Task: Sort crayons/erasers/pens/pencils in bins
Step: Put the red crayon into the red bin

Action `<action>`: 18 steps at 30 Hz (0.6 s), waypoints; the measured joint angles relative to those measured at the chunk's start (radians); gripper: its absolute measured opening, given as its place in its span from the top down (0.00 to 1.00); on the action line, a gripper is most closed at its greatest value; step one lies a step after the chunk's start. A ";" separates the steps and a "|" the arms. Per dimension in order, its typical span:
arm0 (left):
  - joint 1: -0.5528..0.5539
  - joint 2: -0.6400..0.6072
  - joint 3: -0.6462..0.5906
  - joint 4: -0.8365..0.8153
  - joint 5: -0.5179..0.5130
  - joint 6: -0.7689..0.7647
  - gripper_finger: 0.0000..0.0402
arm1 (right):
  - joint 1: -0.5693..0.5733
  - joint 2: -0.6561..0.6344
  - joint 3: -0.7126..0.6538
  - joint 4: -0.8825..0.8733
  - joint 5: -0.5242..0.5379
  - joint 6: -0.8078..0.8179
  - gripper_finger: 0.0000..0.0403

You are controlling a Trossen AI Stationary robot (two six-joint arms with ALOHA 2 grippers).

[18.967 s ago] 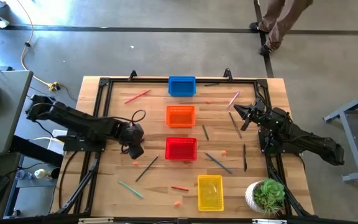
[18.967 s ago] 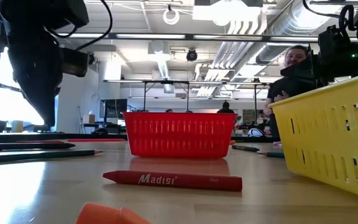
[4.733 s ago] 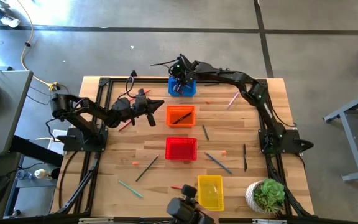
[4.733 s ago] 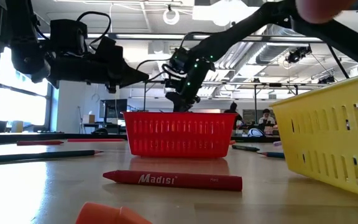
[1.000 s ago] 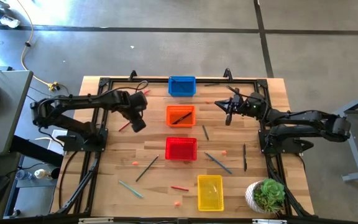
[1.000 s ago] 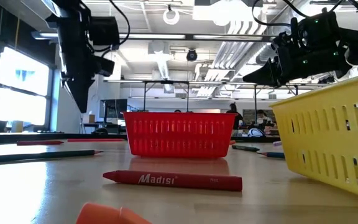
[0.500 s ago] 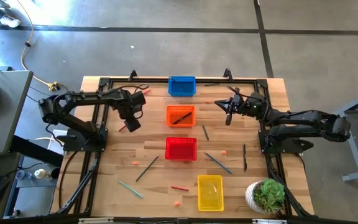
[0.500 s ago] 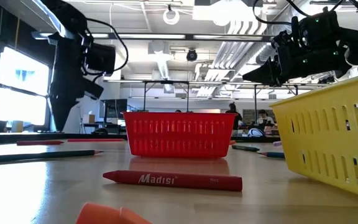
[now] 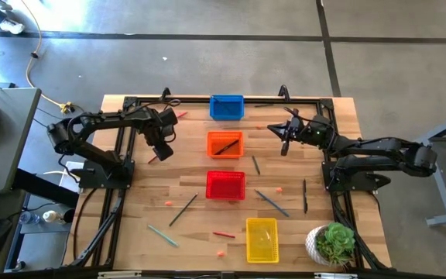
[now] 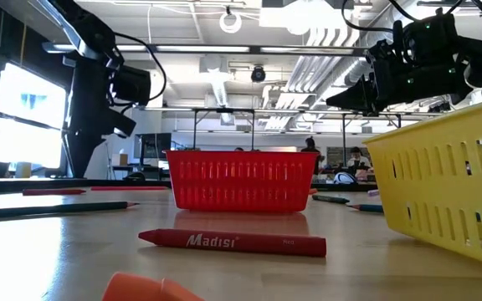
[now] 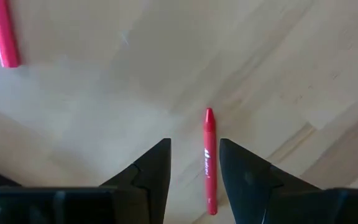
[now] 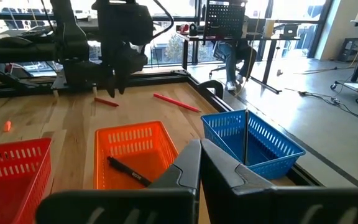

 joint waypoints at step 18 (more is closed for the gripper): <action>0.008 0.199 0.014 0.010 0.009 0.056 0.69 | 0.001 0.000 0.000 0.006 -0.001 0.007 1.00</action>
